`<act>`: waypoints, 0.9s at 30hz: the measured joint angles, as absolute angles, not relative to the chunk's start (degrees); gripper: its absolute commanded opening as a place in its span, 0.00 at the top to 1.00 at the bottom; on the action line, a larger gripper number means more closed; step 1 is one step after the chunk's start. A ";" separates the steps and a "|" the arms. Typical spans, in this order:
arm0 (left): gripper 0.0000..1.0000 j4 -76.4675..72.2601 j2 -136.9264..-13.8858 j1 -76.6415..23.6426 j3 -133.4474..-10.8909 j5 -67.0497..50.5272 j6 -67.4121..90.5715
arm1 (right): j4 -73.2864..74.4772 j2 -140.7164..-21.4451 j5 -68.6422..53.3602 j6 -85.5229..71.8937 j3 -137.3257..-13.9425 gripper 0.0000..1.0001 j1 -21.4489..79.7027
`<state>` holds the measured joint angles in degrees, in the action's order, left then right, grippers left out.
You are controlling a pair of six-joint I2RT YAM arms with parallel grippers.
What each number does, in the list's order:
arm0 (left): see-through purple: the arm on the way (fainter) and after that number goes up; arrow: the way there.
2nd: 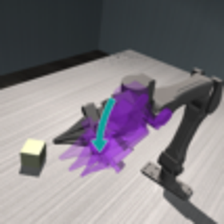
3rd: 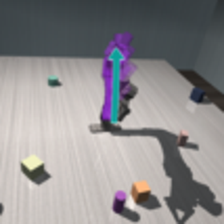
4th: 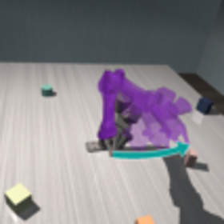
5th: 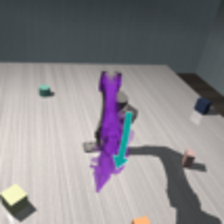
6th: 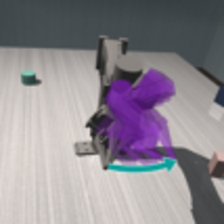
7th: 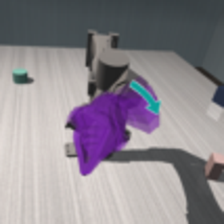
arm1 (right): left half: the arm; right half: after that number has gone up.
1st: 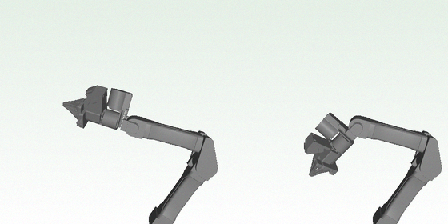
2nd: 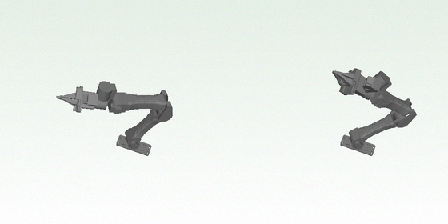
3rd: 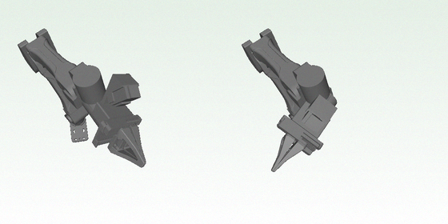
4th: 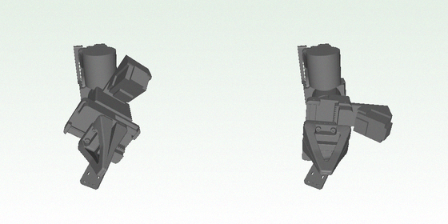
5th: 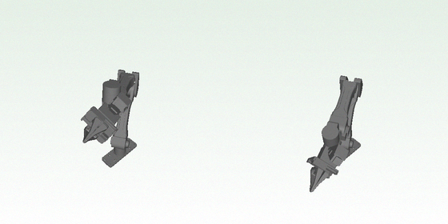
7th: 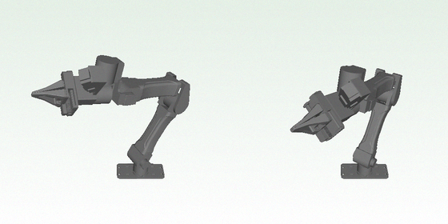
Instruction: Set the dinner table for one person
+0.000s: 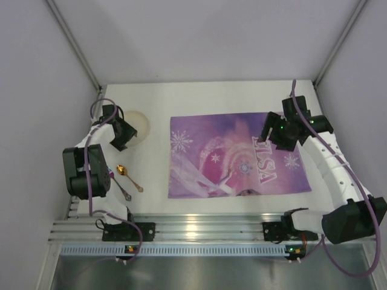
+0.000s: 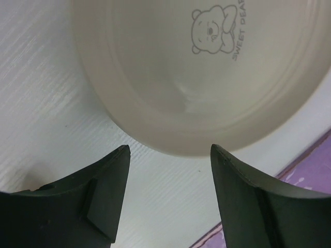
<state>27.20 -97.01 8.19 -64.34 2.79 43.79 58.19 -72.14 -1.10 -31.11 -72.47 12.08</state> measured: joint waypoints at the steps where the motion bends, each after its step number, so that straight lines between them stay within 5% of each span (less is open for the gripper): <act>1: 0.31 26.72 -97.67 8.21 -64.34 3.03 43.97 | 58.35 -71.31 -1.08 -31.11 -71.96 0.24 12.08; 9: 0.38 23.42 -103.09 8.56 -64.66 5.17 45.69 | 59.35 -69.34 0.40 -31.05 -69.73 0.24 11.88; 13: 0.75 22.33 -105.19 8.67 -66.50 5.15 46.59 | 59.57 -69.45 0.86 -30.98 -69.73 0.25 11.88; 17: 1.00 19.31 -107.31 9.17 -69.23 3.46 47.66 | 59.57 -70.35 1.13 -30.59 -69.73 0.25 11.88; 27: 1.00 18.11 -107.37 9.13 -70.89 -5.34 38.52 | 59.57 -72.60 1.52 -29.52 -70.41 0.25 11.84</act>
<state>18.11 -107.37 9.13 -70.89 -5.34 38.52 59.57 -72.60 1.52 -29.52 -70.41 11.84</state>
